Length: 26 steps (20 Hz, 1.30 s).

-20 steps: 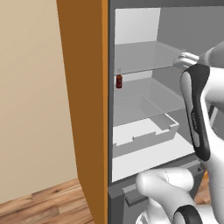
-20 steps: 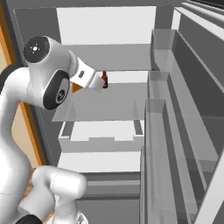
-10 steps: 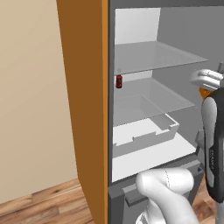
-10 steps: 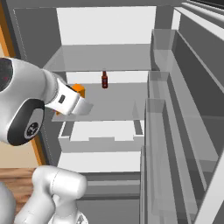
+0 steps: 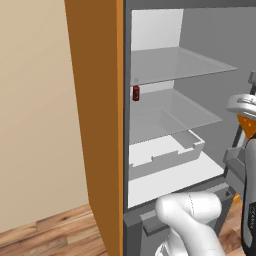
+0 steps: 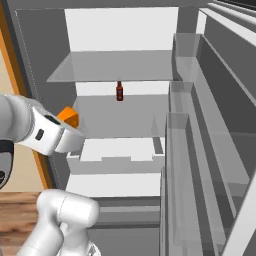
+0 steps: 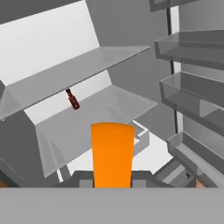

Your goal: Pick the cheese from the fridge and the cheese grater from the cabinet and place them next to the salad bowl.

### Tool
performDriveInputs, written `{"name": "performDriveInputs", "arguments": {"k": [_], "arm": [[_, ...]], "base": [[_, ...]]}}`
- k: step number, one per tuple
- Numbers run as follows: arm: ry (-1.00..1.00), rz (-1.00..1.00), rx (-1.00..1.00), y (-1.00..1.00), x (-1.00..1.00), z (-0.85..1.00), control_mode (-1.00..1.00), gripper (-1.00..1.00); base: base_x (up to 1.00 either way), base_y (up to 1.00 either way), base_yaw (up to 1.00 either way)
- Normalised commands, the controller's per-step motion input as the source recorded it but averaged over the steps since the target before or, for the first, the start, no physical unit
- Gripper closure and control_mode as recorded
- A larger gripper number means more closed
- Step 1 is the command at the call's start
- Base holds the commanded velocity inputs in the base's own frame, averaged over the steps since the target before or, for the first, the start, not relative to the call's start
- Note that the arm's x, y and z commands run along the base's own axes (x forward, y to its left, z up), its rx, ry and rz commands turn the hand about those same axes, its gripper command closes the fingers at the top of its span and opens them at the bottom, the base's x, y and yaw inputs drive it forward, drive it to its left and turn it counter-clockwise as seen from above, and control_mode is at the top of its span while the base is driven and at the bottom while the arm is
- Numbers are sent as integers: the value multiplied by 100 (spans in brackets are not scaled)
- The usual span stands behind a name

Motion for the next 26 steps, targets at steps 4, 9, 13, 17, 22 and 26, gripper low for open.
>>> {"name": "performDriveInputs", "arguments": {"k": [4, 9, 13, 17, 22, 26], "arm": [[10, 0, 0, 16, -8, 30, -100, 100], [12, 0, 0, 6, -35, 10, -100, 100], [0, 0, 0, 0, 0, 0, 100, 100], [0, 0, 0, 0, 0, 0, 100, 100], [0, 0, 0, 0, 0, 0, 100, 100], [0, 0, 0, 0, 0, 0, 100, 100]], "base": [[0, 0, 0], [0, 0, 0], [-31, 0, 1], [-100, 29, 0], [-100, 32, 0], [-100, 43, 0]]}}
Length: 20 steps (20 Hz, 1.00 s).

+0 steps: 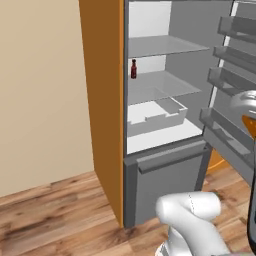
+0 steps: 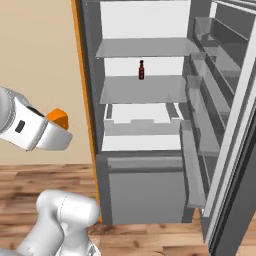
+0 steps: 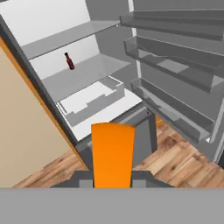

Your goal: Pick the cheese from the fridge and the cheese grater from the cabinet and place them next to the salad bowl.

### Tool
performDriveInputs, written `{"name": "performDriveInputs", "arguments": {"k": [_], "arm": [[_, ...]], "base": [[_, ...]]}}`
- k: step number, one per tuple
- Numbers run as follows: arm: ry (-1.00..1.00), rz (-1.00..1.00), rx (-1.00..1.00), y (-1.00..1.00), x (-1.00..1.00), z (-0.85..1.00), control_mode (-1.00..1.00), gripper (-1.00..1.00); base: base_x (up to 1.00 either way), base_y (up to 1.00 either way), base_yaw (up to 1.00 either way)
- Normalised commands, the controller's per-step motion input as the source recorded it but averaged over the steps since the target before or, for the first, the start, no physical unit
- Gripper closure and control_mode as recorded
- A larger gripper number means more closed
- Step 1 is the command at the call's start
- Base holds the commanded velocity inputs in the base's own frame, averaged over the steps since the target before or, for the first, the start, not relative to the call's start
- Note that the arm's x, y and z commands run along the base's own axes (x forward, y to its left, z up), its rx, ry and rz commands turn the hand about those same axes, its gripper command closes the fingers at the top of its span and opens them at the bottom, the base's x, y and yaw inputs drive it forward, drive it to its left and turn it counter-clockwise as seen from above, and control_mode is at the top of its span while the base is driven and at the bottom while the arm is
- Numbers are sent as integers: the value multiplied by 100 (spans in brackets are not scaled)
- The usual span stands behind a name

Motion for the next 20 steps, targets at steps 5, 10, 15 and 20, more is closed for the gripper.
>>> {"name": "performDriveInputs", "arguments": {"k": [5, 10, 15, 20], "arm": [[0, 0, 0, 0, 0, 0, 100, 100], [0, 0, 0, 0, 0, 0, 100, 100], [0, 0, 0, 0, 0, 0, 100, 100], [0, 0, 0, 0, 0, 0, 100, 100]], "base": [[-100, 9, 0], [-100, 0, -1], [-100, -39, -18], [-86, -76, -35]]}}
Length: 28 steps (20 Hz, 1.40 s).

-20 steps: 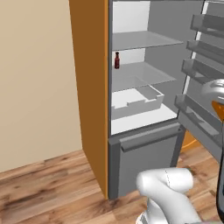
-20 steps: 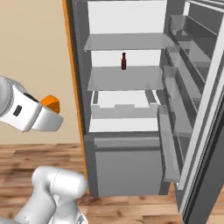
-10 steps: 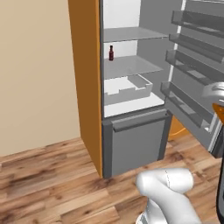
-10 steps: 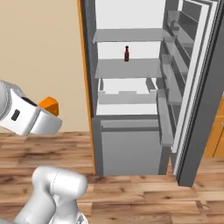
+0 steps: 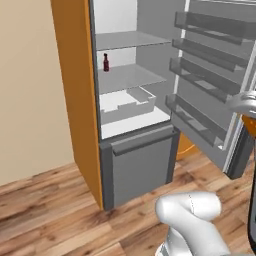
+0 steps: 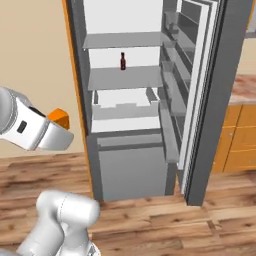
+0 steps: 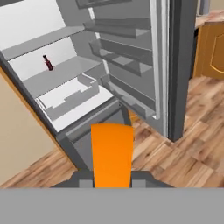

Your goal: Pick the cheese from the fridge and the cheese grater from the cabinet and place them next to the salad bowl.

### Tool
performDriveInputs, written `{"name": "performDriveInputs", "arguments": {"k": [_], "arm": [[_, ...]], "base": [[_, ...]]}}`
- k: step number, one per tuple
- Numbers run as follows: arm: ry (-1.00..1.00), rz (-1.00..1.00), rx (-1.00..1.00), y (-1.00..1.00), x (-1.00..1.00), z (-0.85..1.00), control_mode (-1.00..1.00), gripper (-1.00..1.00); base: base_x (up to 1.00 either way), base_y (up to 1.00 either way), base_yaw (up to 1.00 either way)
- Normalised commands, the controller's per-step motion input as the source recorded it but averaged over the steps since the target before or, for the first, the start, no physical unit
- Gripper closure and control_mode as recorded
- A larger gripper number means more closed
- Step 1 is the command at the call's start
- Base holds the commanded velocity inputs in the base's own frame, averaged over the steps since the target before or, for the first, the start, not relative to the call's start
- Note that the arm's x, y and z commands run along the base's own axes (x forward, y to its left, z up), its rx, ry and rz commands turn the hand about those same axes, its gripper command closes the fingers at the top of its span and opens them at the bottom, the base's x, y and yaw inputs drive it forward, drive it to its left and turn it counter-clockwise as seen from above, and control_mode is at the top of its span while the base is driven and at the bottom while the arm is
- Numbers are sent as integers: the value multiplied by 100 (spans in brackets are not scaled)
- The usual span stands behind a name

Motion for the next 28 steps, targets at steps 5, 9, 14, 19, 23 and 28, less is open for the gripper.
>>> {"name": "performDriveInputs", "arguments": {"k": [5, 9, 14, 19, 23, 28], "arm": [[0, 0, 0, 0, 0, 0, 100, 100], [0, 0, 0, 0, 0, 0, 100, 100], [0, 0, 0, 0, 0, 0, 100, 100], [0, 0, 0, 0, 0, 0, 100, 100], [0, 0, 0, 0, 0, 0, 100, 100], [0, 0, 0, 0, 0, 0, 100, 100]], "base": [[-15, -58, -69], [0, 0, -100], [3, -8, -96], [84, -64, -47], [100, -37, -15], [100, -3, -14]]}}
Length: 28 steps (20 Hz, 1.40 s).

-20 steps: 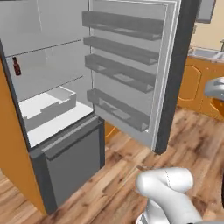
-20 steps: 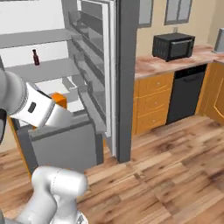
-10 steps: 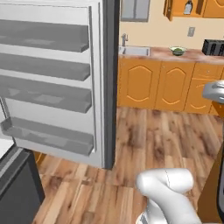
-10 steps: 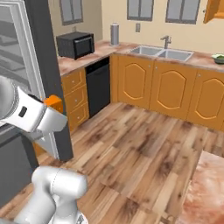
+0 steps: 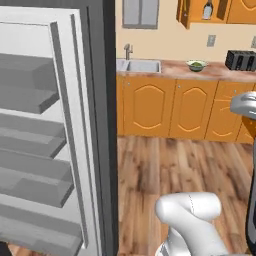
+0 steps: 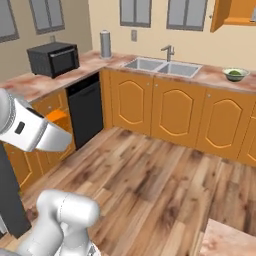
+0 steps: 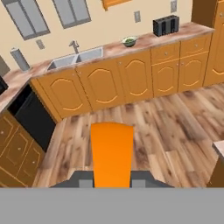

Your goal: Pick the cheese from the fridge and the cheese grater from the cabinet and place them next to the salad bowl.

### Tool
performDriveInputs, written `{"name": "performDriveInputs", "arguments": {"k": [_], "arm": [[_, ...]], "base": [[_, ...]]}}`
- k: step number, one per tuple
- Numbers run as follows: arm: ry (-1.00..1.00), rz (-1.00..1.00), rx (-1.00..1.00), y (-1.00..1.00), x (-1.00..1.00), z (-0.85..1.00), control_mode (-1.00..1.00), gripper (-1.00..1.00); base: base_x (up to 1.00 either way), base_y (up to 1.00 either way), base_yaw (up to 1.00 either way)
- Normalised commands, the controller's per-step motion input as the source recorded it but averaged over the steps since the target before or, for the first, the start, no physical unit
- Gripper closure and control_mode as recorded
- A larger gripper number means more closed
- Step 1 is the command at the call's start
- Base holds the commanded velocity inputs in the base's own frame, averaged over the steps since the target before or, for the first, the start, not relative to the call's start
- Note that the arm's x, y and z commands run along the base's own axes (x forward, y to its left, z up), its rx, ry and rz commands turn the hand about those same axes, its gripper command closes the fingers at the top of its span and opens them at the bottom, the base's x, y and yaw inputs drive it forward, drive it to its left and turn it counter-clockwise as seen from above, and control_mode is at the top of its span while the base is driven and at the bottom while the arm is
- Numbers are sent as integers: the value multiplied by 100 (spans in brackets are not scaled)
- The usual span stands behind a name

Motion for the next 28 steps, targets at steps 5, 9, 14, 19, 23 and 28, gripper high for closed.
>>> {"name": "performDriveInputs", "arguments": {"k": [5, 9, 14, 19, 23, 28], "arm": [[0, 0, 0, 0, 0, 0, 100, 100], [0, 0, 0, 0, 0, 0, 100, 100], [0, 0, 0, 0, 0, 0, 100, 100], [0, 0, 0, 0, 0, 0, 100, 100], [0, 0, 0, 0, 0, 0, 100, 100], [0, 0, 0, 0, 0, 0, 100, 100]], "base": [[100, -46, -17], [100, -39, -12], [100, -68, -4], [100, -100, 1], [100, -100, 1], [100, -62, 5]]}}
